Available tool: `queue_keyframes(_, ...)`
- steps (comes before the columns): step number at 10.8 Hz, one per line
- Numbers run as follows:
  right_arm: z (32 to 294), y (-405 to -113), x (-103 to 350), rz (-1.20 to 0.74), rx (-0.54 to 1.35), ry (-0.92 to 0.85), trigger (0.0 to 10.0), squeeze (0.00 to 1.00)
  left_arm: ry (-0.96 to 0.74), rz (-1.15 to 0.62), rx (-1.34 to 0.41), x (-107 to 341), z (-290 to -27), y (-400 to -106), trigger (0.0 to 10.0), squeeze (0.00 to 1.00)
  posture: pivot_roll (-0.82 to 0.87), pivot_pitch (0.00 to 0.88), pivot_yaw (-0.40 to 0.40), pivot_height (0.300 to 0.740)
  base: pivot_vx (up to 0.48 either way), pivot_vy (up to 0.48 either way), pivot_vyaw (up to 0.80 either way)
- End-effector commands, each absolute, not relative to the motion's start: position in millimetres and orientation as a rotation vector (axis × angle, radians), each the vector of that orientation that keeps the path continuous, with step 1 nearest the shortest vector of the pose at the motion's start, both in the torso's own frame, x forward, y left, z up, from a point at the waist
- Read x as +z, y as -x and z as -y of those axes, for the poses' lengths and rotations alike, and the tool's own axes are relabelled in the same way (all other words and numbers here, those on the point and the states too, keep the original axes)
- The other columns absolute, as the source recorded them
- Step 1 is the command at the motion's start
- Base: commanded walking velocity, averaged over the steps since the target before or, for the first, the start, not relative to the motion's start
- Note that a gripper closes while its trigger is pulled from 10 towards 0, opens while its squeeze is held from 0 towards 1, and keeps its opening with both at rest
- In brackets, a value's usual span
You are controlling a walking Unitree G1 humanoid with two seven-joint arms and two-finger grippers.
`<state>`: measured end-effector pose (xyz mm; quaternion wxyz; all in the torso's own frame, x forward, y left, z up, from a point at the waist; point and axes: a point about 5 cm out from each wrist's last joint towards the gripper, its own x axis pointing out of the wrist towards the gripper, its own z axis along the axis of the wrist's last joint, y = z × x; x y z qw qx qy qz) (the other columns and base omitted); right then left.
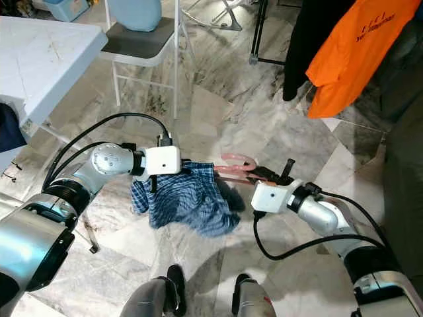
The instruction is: Hang hanger
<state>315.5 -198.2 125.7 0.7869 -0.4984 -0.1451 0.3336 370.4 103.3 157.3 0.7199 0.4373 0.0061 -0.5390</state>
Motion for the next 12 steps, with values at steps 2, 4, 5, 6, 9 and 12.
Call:
queue_keyframes(2, 193.5, -316.1, 126.0, 0.318, 0.73, 1.02, 10.0, 1.0, -0.901, -0.016, -1.158, 147.8, -109.1, -367.0, 0.0, 0.0, -0.12, 0.283, 0.11, 0.74, 0.0, 0.0, 0.0)
queue_keyframes(4, 205.3, -321.0, 131.7, 0.289, 0.682, 1.031, 10.0, 1.0, -0.837, -0.024, -1.074, 135.9, -120.8, -364.1, 0.0, 0.0, -0.12, 0.279, 0.103, 0.74, 0.0, 0.0, 0.0)
queue_keyframes(5, 213.2, -323.0, 134.8, 0.276, 0.642, 1.035, 10.0, 1.0, -0.839, -0.048, -1.042, 131.8, -127.8, -363.8, 0.0, 0.0, -0.11, 0.28, 0.103, 0.74, 0.0, 0.0, 0.0)
queue_keyframes(6, 221.3, -324.3, 137.7, 0.264, 0.607, 1.057, 10.0, 1.0, -0.831, -0.078, -1.003, 127.7, -135.6, -363.7, 0.0, 0.0, -0.11, 0.282, 0.104, 0.74, 0.0, 0.0, 0.0)
queue_keyframes(9, 226.5, -329.1, 160.2, 0.357, 0.443, 0.983, 10.0, 1.0, -0.807, -0.126, -0.806, 122.6, -156.7, -368.5, 0.0, 0.0, -0.1, 0.282, 0.106, 0.74, 0.0, 0.0, 0.0)
queue_keyframes(12, 193.7, -319.7, 160.4, 0.482, 0.316, 0.722, 10.0, 1.0, -0.796, -0.077, -0.717, 129.4, -154.6, -373.7, 0.0, 0.0, -0.08, 0.284, 0.11, 0.74, 0.0, 0.0, 0.0)
